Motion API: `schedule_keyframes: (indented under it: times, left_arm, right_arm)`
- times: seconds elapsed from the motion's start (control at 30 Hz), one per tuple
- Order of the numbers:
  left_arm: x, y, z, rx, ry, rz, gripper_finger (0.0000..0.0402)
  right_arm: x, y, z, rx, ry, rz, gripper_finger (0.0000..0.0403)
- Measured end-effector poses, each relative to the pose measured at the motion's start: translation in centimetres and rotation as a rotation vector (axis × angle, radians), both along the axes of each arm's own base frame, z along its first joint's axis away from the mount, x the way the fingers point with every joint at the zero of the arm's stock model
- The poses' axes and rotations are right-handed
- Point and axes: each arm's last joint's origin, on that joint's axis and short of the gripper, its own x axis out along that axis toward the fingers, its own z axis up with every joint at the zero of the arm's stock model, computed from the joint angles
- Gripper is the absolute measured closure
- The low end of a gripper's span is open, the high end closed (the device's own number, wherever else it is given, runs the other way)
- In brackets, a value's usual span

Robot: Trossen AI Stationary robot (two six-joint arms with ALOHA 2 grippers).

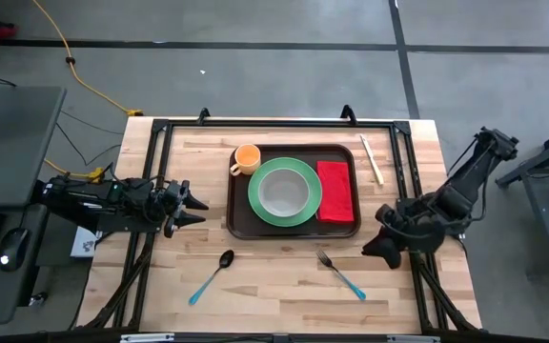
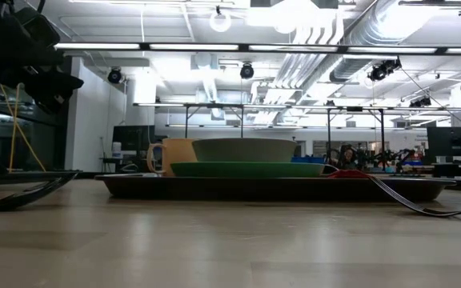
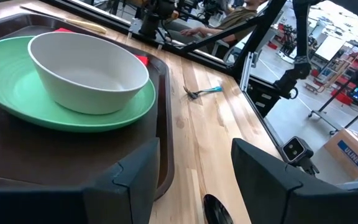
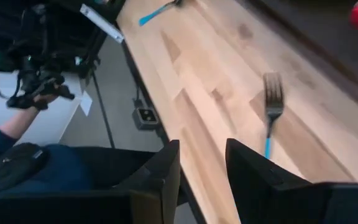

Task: Set up tray
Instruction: Put the blue fork on the red napkin

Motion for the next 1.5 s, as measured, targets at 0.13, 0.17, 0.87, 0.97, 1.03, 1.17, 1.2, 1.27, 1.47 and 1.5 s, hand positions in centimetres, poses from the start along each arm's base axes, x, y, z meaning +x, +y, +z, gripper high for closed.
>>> schedule_keyframes:
  times: [0.13,0.17,0.87,0.97,1.03,1.17,1.2,1.27,1.47,1.5]
  left_arm:
    - [0.0,0.0,0.0,0.039,-0.012,-0.007,0.0172]
    - [0.0,0.0,0.1,0.055,-0.021,-0.009,0.0172]
    - [0.0,-0.1,0.1,0.181,-0.043,-0.05,0.0172]
    - [0.0,-0.1,0.1,0.175,-0.042,-0.049,0.0172]
    - [0.0,-0.1,0.1,0.175,-0.042,-0.049,0.0172]
    - [0.0,-0.1,0.1,0.175,-0.041,-0.049,0.0172]
    - [0.0,-0.1,0.1,0.174,-0.041,-0.049,0.0172]
    - [0.0,-0.1,0.1,0.175,-0.041,-0.049,0.0172]
    - [0.0,-0.1,0.1,0.175,-0.041,-0.048,0.0172]
    - [0.0,-0.1,0.1,0.175,-0.041,-0.048,0.0172]
  right_arm:
    - [0.5,1.6,-0.3,0.014,-0.012,0.041,0.0295]
    - [0.6,2.0,-0.5,0.015,-0.011,0.053,0.0295]
    - [2.7,8.0,-5.5,0.08,0.201,0.116,0.0295]
    - [3.1,8.1,-5.9,0.085,0.22,0.121,0.0295]
    - [3.3,8.1,-6.0,0.092,0.223,0.122,0.0295]
    - [3.5,8.0,-6.0,0.092,0.216,0.114,0.0295]
    - [3.6,8.0,-6.0,0.088,0.211,0.109,0.0295]
    - [3.6,8.0,-6.0,0.079,0.198,0.113,0.0295]
    - [3.7,8.2,-5.7,0.108,0.188,0.136,0.0295]
    - [3.7,8.2,-5.7,0.115,0.198,0.148,0.0295]
